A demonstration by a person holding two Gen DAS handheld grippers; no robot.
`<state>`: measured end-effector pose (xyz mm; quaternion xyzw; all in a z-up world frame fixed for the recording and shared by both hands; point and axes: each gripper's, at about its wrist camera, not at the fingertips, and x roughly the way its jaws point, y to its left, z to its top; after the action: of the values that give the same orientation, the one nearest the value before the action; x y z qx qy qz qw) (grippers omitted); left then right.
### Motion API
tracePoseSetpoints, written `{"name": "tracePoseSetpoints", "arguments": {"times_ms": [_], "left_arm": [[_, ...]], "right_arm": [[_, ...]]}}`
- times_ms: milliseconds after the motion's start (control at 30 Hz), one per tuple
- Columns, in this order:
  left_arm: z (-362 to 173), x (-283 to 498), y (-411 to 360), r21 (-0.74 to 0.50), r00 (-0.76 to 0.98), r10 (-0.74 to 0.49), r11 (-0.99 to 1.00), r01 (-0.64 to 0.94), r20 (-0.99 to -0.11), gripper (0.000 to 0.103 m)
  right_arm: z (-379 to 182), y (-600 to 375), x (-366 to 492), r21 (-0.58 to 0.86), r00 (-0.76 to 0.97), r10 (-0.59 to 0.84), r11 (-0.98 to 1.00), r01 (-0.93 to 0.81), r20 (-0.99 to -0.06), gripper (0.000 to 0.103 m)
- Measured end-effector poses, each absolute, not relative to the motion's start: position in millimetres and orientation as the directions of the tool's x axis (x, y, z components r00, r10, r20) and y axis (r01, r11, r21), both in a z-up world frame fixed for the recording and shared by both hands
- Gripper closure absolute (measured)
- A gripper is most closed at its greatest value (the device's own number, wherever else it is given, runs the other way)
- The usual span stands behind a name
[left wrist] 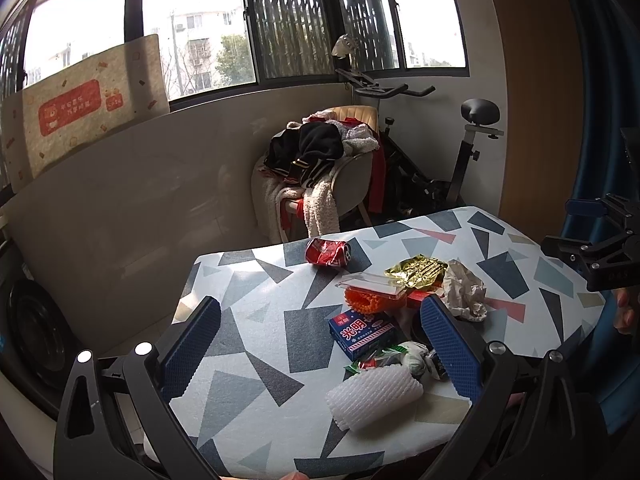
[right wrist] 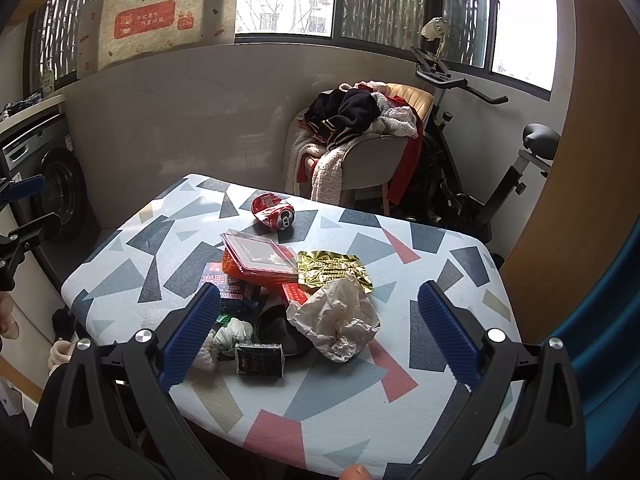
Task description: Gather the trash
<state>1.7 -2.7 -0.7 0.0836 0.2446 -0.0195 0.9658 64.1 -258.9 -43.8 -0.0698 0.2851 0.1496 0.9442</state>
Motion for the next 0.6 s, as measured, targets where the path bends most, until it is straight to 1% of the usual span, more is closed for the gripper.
{"name": "tracePoseSetpoints", "arguments": {"times_ms": [600], "left_arm": [[-4.8, -0.3, -9.0, 0.151, 0.878, -0.001, 0.985, 0.083, -0.478, 0.005]], "right_arm": [[-46.3, -259.2, 64.3, -0.043, 0.79, 0.245, 0.945, -0.323, -0.562, 0.006]]}}
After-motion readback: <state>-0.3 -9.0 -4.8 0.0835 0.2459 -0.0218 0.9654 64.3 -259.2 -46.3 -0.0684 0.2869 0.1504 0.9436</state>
